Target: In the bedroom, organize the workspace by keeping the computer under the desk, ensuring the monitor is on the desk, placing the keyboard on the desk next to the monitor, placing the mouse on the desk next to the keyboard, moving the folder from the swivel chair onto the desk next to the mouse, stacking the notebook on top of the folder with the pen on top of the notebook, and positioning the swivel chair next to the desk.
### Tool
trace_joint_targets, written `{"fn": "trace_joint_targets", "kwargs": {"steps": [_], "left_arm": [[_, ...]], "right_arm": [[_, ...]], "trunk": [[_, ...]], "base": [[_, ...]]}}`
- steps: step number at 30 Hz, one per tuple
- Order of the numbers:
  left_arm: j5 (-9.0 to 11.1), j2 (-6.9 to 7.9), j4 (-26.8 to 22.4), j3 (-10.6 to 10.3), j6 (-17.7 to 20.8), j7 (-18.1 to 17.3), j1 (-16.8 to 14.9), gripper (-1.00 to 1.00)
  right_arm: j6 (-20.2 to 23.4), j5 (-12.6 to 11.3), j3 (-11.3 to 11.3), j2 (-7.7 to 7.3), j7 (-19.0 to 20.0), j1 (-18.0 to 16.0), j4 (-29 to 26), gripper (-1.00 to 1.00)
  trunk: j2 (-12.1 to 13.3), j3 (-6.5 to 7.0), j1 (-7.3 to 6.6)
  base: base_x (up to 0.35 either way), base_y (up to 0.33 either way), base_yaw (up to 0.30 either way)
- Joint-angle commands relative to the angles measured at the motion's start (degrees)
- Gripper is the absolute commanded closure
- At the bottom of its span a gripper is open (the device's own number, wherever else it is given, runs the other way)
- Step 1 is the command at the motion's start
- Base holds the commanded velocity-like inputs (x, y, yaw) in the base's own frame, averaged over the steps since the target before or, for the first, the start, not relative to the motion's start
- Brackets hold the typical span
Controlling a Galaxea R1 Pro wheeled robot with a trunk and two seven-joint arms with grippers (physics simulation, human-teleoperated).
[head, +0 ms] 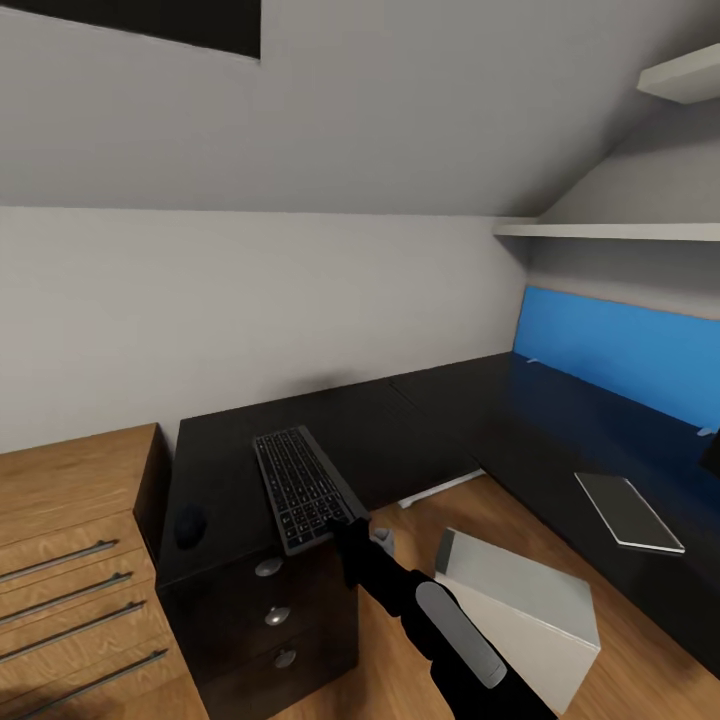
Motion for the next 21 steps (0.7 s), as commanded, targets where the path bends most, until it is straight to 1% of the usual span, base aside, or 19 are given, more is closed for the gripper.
{"fn": "trace_joint_targets", "kwargs": {"steps": [1,7,16,21], "left_arm": [[0.61,0.04,0.04,-0.45,-0.32,0.38,-0.06,-1.00],[0.54,0.04,0.04,-0.32,-0.37,0.43,-0.06,-1.00],[0.52,0.04,0.04,-0.28,-0.40,0.45,-0.06,-1.00],[0.52,0.04,0.04,-0.31,-0.40,0.52,-0.06,-1.00]], "right_arm": [[0.08,-0.36,-0.01,0.02,-0.28,-0.02,0.15,1.00],[0.05,-0.36,-0.01,0.03,-0.29,-0.02,0.31,1.00],[0.11,-0.36,-0.01,0.04,-0.29,-0.02,0.32,1.00],[0.08,-0.36,-0.01,0.04,-0.29,-0.02,0.32,1.00]], "trunk": [[-0.03,-0.06,0.00],[-0.03,-0.06,0.00],[-0.03,-0.06,0.00],[-0.03,-0.06,0.00]], "base": [[0.009,0.000,0.000],[0.006,0.002,0.000],[0.050,0.036,0.000],[0.002,0.133,0.000]]}}
